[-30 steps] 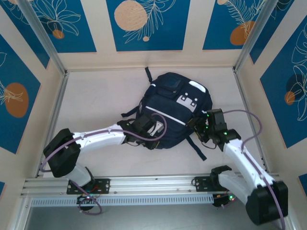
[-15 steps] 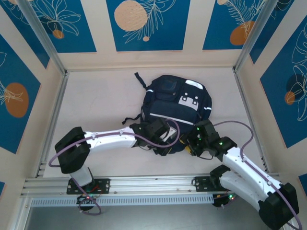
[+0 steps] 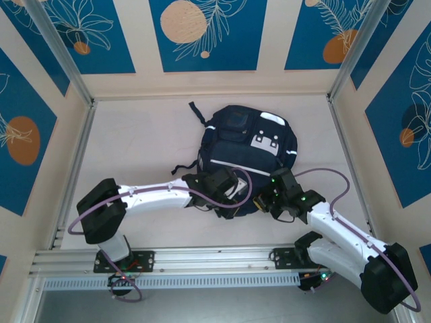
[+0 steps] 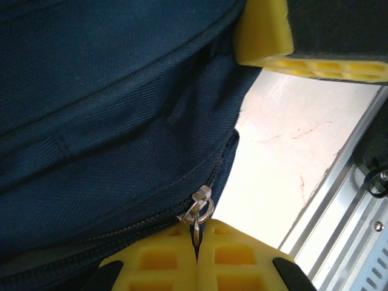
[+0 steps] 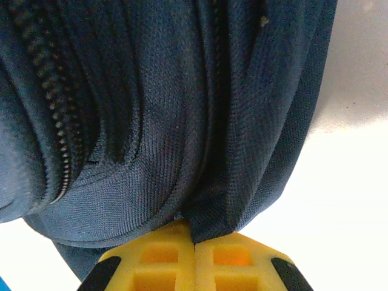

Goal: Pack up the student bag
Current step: Zip the student bag at the center of the table.

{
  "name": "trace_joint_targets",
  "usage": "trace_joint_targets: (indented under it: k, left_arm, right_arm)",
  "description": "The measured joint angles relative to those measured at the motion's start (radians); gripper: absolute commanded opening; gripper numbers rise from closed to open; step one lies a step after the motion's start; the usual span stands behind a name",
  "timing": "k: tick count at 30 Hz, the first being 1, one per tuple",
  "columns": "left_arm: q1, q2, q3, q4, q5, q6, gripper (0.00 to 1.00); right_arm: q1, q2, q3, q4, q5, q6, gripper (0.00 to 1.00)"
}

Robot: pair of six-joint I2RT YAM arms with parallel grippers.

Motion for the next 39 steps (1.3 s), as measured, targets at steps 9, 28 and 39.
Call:
trace_joint_targets:
  k: [9, 28, 39]
  left_arm:
    - [0.042, -0.066, -0.053, -0.018, -0.027, 0.023, 0.0]
    - [0.135, -0.119, -0.095, -0.019, 0.021, 0.089, 0.0]
    - [0.0, 0.046, 0.085, -0.039, 0.041, 0.064, 0.0]
  right_arm:
    - [-0.024, -0.018, 0.002, -0.021, 0.002, -0.047, 0.0]
    - [-0.249, 0.019, 0.113, -0.153, -0.039, -0.291, 0.35]
    - [-0.248, -0.108, 0.244, -0.341, -0.049, -0.157, 0.47]
